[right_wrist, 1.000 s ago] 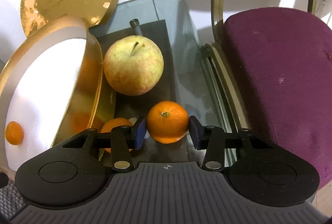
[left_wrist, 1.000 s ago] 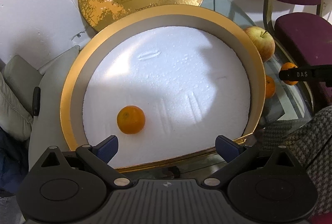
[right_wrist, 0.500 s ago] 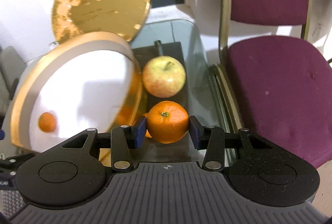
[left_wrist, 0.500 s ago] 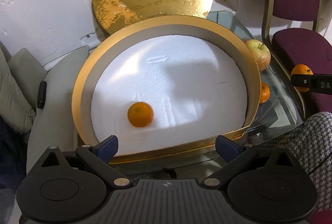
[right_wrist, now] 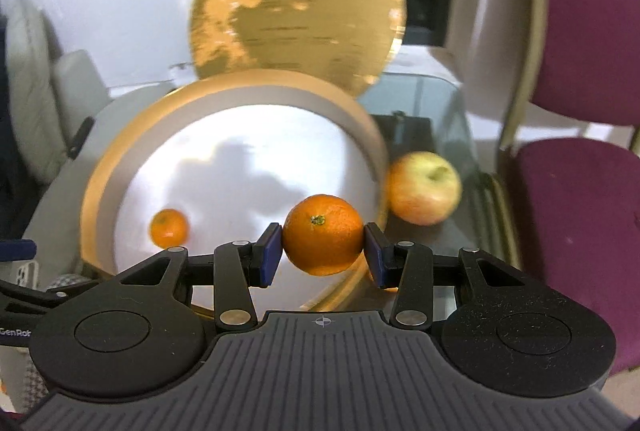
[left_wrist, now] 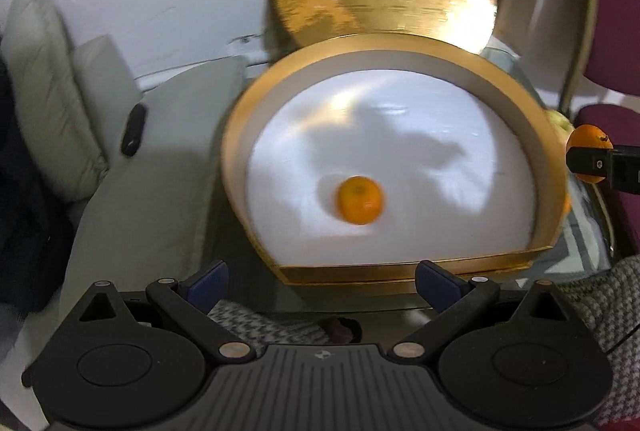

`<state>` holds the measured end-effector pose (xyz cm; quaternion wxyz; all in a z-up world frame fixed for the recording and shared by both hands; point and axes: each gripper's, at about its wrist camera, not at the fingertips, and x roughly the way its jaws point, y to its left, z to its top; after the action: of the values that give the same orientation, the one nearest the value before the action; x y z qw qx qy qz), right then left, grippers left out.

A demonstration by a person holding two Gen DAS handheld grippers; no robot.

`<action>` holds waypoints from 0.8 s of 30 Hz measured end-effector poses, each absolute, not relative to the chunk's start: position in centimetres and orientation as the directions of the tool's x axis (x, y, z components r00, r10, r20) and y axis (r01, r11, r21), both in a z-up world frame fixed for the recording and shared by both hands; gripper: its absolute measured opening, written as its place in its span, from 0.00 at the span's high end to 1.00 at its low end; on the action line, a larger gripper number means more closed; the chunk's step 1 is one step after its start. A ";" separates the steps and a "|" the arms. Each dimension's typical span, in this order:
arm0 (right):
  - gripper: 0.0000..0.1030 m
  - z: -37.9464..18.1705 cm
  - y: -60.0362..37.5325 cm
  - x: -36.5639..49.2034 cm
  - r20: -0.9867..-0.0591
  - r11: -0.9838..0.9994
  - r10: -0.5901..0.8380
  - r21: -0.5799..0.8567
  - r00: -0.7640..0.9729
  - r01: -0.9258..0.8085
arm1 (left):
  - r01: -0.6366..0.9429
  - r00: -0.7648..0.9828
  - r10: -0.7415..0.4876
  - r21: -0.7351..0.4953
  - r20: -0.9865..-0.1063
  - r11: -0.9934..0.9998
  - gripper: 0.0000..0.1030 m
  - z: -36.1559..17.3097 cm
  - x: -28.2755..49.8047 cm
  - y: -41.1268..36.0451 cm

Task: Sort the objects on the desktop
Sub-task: 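Carry the mandarin into the box with the right gripper and release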

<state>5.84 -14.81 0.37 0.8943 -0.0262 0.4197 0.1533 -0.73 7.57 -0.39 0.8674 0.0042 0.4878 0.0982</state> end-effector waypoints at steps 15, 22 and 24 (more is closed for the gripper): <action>0.56 -4.2 -5.7 8.3 -0.831 0.891 0.305 0.076 0.465 -0.448 | -0.290 0.449 0.204 0.074 -0.870 0.954 0.02 -1.9 -1.5 12.5; 0.56 -7.5 -4.0 9.2 -0.876 0.879 0.284 0.076 0.390 -0.471 | -0.294 0.435 0.199 0.071 -0.878 0.953 0.02 -2.3 -1.6 12.8; 0.56 -8.2 -3.7 9.3 -0.885 0.877 0.280 0.078 0.373 -0.474 | -0.295 0.432 0.199 0.070 -0.880 0.953 0.02 -2.3 -1.6 12.7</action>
<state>9.33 -3.67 -8.20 0.8231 -0.0947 0.5110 0.2291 -1.55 12.74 -2.32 0.8449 -0.0468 0.5124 0.1459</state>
